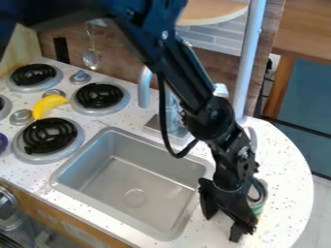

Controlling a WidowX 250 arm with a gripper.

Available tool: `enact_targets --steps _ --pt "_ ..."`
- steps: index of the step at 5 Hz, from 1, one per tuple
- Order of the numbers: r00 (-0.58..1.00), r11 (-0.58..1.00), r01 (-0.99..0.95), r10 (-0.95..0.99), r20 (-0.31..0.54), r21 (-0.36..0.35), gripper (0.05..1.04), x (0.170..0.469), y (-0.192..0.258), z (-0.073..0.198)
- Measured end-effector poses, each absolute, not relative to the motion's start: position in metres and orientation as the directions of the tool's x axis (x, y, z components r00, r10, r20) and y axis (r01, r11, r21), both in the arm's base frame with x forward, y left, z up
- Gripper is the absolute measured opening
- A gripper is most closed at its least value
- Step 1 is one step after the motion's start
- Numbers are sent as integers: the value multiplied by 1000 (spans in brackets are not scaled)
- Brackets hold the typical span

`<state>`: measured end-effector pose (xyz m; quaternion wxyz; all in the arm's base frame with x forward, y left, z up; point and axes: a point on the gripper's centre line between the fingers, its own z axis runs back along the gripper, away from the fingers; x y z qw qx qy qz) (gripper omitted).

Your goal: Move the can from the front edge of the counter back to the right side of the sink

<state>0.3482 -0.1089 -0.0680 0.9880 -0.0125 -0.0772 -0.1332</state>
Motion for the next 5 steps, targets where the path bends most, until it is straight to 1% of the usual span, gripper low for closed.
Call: enact_targets --steps 1,5 --pt "959 970 244 -238 155 -22 1001 357 -107 -68" --pt "977 988 148 -138 160 -48 1001 396 -81 -62"
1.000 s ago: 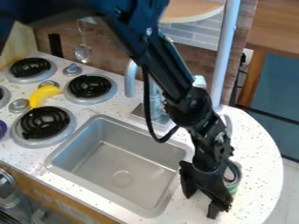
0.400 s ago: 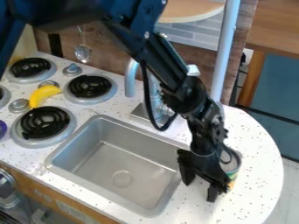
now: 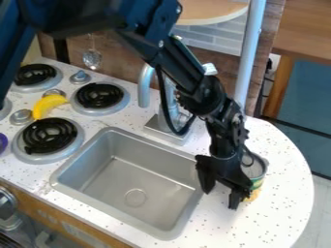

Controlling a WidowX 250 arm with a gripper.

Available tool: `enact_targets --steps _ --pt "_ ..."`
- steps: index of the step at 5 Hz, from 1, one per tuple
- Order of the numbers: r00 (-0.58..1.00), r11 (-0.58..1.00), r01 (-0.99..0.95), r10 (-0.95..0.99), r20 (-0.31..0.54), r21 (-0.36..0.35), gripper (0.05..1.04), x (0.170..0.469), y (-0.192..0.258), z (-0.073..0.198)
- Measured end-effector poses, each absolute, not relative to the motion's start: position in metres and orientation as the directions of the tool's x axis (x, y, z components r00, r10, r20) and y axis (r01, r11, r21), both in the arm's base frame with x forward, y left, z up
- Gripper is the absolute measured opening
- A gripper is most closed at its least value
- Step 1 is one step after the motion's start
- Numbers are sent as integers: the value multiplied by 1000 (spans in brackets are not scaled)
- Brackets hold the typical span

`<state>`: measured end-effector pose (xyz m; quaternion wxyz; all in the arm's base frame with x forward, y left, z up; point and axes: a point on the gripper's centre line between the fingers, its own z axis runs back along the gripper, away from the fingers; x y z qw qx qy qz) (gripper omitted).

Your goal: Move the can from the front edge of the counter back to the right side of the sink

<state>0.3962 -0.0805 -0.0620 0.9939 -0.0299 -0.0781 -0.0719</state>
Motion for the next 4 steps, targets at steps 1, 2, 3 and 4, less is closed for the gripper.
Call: enact_targets --steps 1,2,3,4 --pt "977 987 151 -142 162 -47 1000 397 -76 -62" --pt "976 985 163 -154 155 -48 1000 377 -74 -61" --pt "971 986 159 -148 191 -44 1000 349 -70 -38" --pt "958 972 228 -215 190 -48 1000 315 -77 -10"
